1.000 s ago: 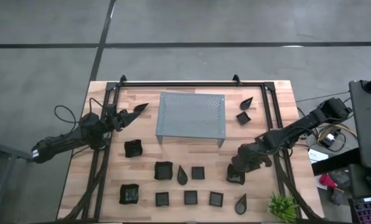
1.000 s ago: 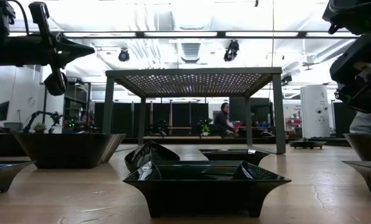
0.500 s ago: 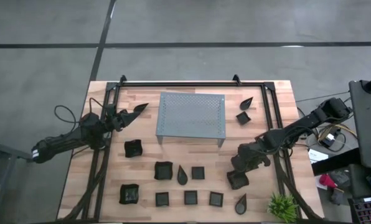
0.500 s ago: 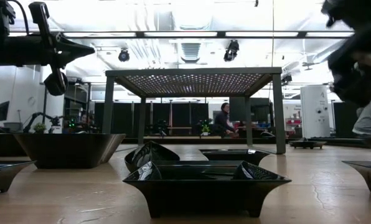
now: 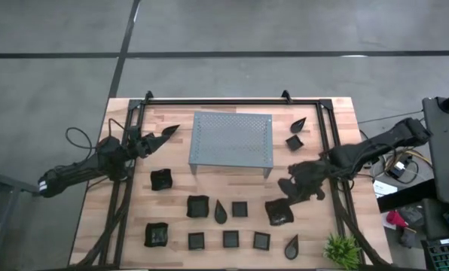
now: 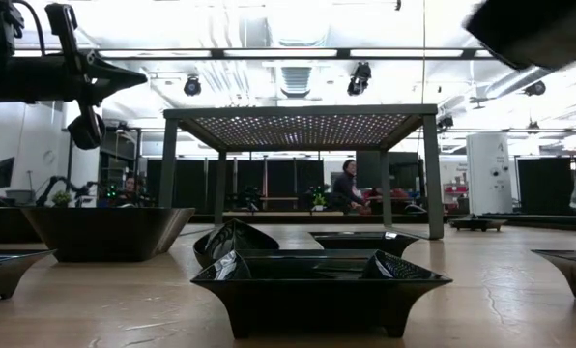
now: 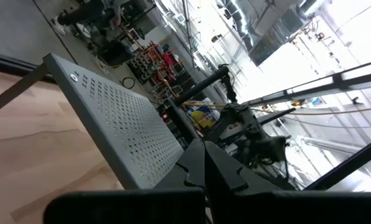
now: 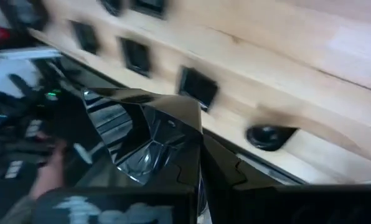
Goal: Pick & Place Mini shaped plates
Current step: Put the black distorted square plate on the shelf, then stack the black distorted square plate on top of the other black distorted square plate on the shelf
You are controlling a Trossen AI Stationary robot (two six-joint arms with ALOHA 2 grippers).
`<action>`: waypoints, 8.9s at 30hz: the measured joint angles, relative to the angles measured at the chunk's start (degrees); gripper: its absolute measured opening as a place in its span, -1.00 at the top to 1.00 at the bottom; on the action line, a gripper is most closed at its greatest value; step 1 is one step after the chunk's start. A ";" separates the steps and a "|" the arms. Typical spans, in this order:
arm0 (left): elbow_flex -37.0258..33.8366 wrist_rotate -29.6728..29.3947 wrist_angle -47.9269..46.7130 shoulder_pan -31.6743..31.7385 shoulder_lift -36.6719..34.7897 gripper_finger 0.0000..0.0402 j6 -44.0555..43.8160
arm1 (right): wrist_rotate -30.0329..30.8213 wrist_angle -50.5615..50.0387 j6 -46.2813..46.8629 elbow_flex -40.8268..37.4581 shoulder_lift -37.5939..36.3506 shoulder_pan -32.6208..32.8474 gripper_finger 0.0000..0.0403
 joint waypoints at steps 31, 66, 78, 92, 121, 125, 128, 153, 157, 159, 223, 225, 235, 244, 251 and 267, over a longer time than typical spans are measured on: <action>0.00 0.45 -0.02 -0.01 0.00 1.00 -2.75 | -3.25 -20.70 -40.24 25.37 12.43 -46.49 0.96; 0.00 1.68 -0.02 -0.02 0.00 1.00 -5.65 | -10.35 -20.57 -46.71 26.04 21.01 -54.99 0.96; 0.00 1.68 -0.02 0.00 -0.02 1.00 -5.65 | -10.37 -20.51 -47.45 26.04 21.01 -54.96 0.69; 0.00 4.19 0.02 0.00 0.00 1.00 -7.33 | -11.98 -22.83 -54.31 28.58 17.25 -54.82 0.34; 8.39 16.73 -10.13 0.00 2.02 0.45 -6.10 | -0.62 -17.22 -57.12 29.72 4.46 -42.57 0.46; 12.88 24.14 -15.13 -0.03 3.87 0.29 0.97 | -0.62 -15.22 -61.07 29.69 5.80 -39.52 0.48; 16.78 24.33 -23.44 -0.02 5.24 0.28 5.60 | -0.63 -12.15 -62.90 29.69 6.21 -37.00 0.51; 36.35 11.07 -67.04 -0.12 42.09 0.35 40.72 | 2.46 1.64 -61.92 29.69 6.27 -30.35 0.63; 35.85 9.59 -67.18 -0.26 46.47 0.35 42.95 | 4.01 3.20 -61.69 29.69 6.27 -29.21 0.65; 35.69 9.53 -66.62 -0.24 48.33 0.35 44.09 | 4.14 4.91 -61.50 29.69 6.30 -28.94 0.66; 42.31 12.42 -81.13 -0.57 47.37 1.00 21.53 | 9.83 15.38 -49.15 29.67 8.56 -28.54 0.68; 45.17 10.45 -81.06 -0.57 44.05 1.00 18.31 | 9.81 15.56 -49.24 29.67 9.36 -28.54 0.69; 58.02 -0.17 -53.41 -0.57 35.15 1.00 8.81 | 7.37 27.22 -44.14 29.65 15.17 -28.19 0.70; 59.64 -9.49 -34.03 -0.59 39.59 1.00 12.98 | 14.81 45.39 -51.90 29.71 21.31 -26.21 0.62; 59.56 -12.87 -18.78 -0.70 45.90 1.00 18.25 | 31.63 46.16 -84.80 38.31 26.29 -20.03 0.51; 59.55 -17.86 -6.08 -1.13 53.65 1.00 27.79 | 65.61 22.88 -102.82 61.05 38.41 -14.10 0.31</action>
